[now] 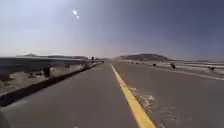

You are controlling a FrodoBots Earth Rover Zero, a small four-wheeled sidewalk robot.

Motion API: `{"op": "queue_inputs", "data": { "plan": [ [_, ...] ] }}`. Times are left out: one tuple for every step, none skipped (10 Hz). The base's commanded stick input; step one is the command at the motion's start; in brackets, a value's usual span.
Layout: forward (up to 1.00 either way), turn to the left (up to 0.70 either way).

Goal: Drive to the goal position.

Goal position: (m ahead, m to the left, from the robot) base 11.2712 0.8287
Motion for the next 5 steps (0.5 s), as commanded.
{"op": "queue_inputs", "data": {
  "plan": [
    [0.50,0.00],
    [0.50,0.00],
    [0.50,0.00],
    [0.50,0.00],
    [0.50,0.00]
  ]
}}
